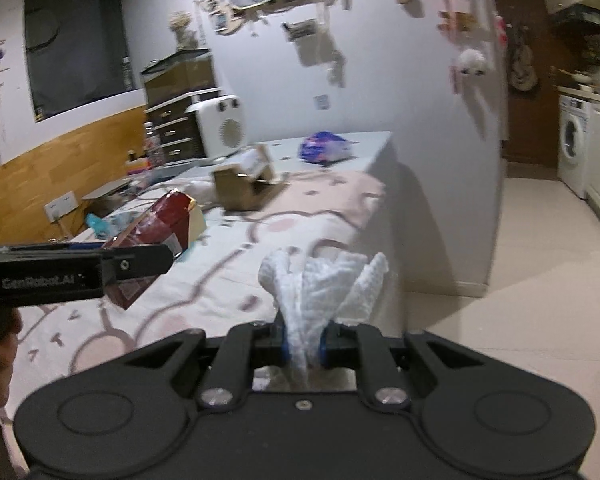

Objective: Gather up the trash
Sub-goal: 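Lift and carry the red bag and tissue with both grippers toward the wastebasket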

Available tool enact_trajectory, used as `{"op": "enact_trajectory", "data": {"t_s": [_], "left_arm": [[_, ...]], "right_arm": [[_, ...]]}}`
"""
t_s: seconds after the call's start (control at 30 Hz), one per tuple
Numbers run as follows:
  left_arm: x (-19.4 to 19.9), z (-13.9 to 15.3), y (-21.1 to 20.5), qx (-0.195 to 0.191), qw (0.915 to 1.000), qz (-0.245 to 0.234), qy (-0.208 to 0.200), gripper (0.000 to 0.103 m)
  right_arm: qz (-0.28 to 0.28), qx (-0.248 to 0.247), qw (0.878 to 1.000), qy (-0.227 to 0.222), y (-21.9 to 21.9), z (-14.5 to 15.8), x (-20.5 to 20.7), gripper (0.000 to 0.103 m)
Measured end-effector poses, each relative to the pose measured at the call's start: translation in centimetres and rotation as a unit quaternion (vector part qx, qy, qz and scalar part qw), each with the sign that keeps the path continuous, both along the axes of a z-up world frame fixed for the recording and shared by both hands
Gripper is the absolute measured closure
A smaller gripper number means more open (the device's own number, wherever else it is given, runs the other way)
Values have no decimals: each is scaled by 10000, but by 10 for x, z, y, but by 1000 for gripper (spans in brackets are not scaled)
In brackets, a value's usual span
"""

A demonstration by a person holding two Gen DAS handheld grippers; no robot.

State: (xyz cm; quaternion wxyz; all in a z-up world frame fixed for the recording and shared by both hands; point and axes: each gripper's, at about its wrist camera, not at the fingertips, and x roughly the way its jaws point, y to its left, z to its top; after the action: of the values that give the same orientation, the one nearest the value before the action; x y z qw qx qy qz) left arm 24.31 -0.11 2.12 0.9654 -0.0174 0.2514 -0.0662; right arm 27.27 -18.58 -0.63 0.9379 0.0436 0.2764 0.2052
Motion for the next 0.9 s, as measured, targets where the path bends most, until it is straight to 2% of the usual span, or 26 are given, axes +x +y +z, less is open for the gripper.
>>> {"op": "enact_trajectory", "data": {"t_s": [0.27, 0.4, 0.67, 0.9], "left_arm": [[14, -30, -71, 41, 9992, -238, 326, 49], [22, -56, -99, -79, 9979, -215, 613, 49], [65, -138, -142, -142, 9890, -231, 1454, 49], [126, -211, -156, -310, 9738, -82, 2253, 49]], "right_arm": [[-496, -33, 9986, 202, -75, -23, -5, 89], [-662, -93, 9972, 340, -104, -39, -3, 89], [-920, -236, 9916, 875, -154, -94, 22, 89], [-1076, -216, 9817, 1556, -180, -162, 67, 89]]}}
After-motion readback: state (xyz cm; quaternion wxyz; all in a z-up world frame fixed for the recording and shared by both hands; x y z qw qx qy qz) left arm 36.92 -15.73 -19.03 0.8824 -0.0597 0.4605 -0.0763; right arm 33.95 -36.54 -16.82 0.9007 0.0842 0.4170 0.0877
